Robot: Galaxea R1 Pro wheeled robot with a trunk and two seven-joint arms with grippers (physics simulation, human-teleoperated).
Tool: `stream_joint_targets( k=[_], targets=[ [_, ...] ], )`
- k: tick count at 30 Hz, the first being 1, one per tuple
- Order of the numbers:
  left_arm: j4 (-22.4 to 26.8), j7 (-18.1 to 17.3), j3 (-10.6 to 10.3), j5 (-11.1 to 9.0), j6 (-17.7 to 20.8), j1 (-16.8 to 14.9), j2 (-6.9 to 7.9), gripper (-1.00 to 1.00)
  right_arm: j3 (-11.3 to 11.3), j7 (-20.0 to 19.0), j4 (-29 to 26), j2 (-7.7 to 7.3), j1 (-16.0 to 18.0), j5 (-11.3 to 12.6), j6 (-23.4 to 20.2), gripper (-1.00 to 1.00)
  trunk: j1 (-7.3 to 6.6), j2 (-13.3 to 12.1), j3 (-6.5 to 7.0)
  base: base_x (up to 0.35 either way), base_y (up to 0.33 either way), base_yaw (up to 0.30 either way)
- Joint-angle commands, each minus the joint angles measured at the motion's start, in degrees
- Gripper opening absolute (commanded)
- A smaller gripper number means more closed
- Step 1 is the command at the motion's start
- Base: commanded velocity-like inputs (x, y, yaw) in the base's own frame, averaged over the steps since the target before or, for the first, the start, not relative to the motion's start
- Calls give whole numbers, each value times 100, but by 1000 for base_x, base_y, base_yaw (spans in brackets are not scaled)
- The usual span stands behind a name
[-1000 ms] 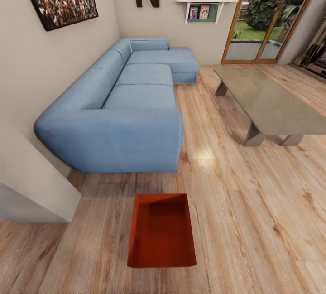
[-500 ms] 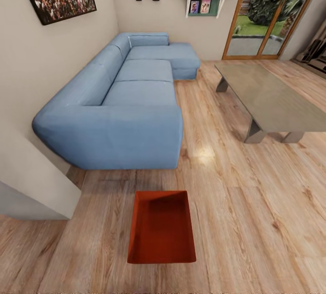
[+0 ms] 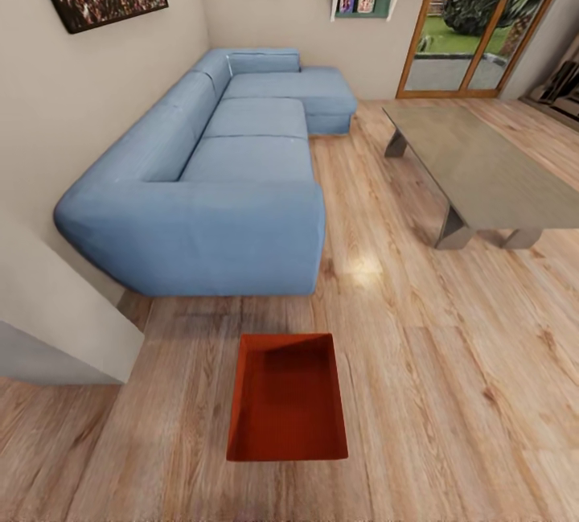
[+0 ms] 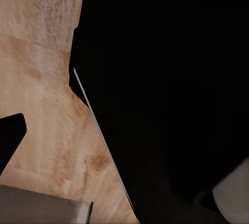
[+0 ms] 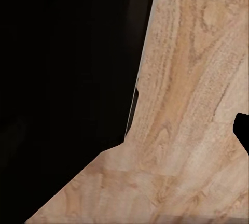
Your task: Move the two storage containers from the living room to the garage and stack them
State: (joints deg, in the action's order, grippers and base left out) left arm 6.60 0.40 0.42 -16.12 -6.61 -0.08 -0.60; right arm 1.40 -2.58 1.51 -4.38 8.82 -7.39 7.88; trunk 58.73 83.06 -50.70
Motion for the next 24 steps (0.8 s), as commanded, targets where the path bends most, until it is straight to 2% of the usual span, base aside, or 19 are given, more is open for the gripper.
stream_joint_targets(
  k=[1, 24],
  targets=[
    [-1, 4, 2, -23, -16, -1, -2, 100, 10, -6, 16, -2, 6, -34, 33, 100, 0, 2, -12, 0, 0, 0],
    [-1, 4, 1, -23, -16, -1, -2, 100, 10, 2, 16, -2, 6, -25, 36, 100, 0, 2, -221, 0, 0, 0]
  ],
)
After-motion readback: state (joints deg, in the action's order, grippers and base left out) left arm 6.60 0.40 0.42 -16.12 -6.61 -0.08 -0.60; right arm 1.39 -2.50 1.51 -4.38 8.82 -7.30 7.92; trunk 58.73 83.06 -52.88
